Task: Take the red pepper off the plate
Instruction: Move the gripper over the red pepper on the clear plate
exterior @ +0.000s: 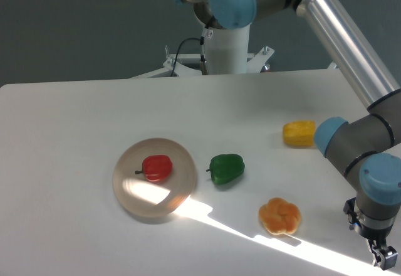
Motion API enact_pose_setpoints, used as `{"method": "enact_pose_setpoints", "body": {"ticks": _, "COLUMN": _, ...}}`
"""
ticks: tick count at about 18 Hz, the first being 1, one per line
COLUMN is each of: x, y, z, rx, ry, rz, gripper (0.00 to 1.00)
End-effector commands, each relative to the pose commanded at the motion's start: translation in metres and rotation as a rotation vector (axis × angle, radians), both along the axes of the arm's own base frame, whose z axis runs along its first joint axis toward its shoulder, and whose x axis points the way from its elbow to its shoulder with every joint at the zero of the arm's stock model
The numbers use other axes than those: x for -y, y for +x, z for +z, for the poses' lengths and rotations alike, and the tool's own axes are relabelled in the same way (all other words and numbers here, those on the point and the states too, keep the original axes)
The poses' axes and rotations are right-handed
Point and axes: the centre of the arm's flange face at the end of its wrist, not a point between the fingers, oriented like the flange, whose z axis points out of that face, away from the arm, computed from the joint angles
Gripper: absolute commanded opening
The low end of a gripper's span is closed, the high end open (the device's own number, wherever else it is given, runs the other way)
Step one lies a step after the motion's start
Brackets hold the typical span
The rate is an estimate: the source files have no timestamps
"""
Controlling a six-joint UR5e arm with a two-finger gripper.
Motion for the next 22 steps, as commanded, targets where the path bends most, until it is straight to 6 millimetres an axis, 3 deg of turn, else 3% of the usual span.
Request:
{"method": "enact_pose_setpoints", "body": {"ticks": 3, "x": -0.008, "y": 0.014, "z": 0.003, "rx": 0.009, "ry": -0.004, "rz": -0.017, "gripper": 1.00}}
{"method": "enact_pose_setpoints", "body": {"ticks": 7, "x": -0.005, "y": 0.029, "z": 0.010, "rx": 0.035, "ry": 0.004, "rz": -0.022, "gripper": 1.00}}
{"method": "enact_pose_setpoints", "body": {"ticks": 10, "x": -0.008, "y": 0.057, "z": 0.024, "rx": 0.056, "ry": 0.011, "rz": -0.032, "gripper": 1.00}}
{"method": "enact_pose_setpoints", "body": {"ticks": 18, "x": -0.001, "y": 0.183, "z": 0.067, "rx": 0.128, "ry": 0.000, "rz": -0.032, "gripper": 1.00}}
{"method": "enact_pose_setpoints", "body": {"ticks": 22, "x": -0.006, "y": 0.258, "z": 0.068, "rx": 0.171, "ry": -0.004, "rz": 0.020, "gripper": 1.00}}
